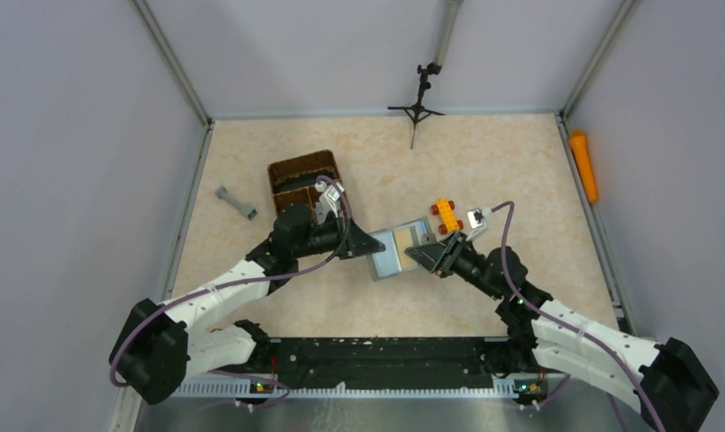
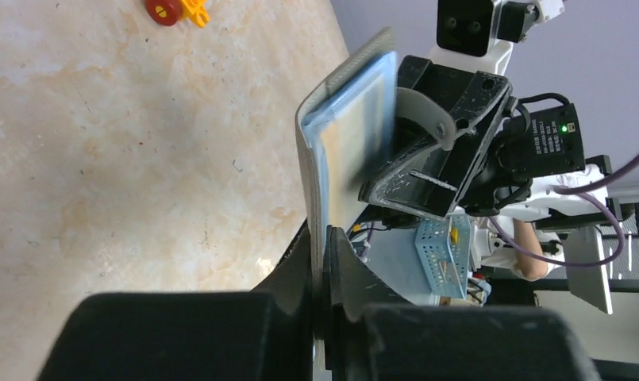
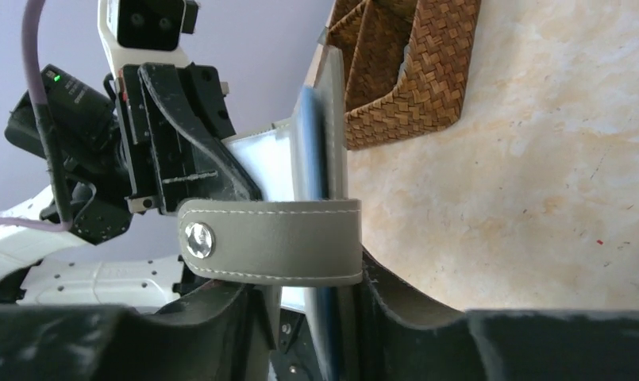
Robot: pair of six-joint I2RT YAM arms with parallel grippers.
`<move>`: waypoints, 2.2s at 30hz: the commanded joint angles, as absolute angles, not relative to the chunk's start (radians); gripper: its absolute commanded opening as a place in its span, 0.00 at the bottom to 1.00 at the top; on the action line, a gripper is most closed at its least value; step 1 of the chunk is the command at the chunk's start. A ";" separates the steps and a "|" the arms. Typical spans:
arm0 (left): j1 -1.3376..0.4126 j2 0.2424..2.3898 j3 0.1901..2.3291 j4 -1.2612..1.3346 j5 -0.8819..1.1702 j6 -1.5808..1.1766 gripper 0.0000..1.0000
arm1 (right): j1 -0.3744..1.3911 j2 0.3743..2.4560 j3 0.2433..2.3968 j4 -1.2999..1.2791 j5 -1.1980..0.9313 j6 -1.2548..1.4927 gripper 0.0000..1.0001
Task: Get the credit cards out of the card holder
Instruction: Remove the credit card from the card holder.
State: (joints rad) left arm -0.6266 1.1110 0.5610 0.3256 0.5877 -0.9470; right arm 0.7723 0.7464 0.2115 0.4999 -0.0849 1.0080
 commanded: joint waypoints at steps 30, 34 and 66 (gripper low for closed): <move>-0.598 1.102 0.551 0.290 0.603 -0.862 0.00 | 0.782 0.569 0.334 0.144 0.032 0.824 0.54; -0.596 1.106 0.551 0.313 0.613 -0.887 0.00 | 0.782 0.585 0.318 0.211 -0.067 0.786 0.68; -0.595 1.132 0.513 0.426 0.644 -0.981 0.00 | 0.782 0.517 0.332 0.177 -0.173 0.734 0.37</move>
State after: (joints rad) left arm -0.5972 1.1496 0.5259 0.3359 0.6319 -0.9581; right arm 0.7765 0.5179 0.3027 0.1864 -0.1741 0.7589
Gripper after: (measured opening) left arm 0.036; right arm 0.384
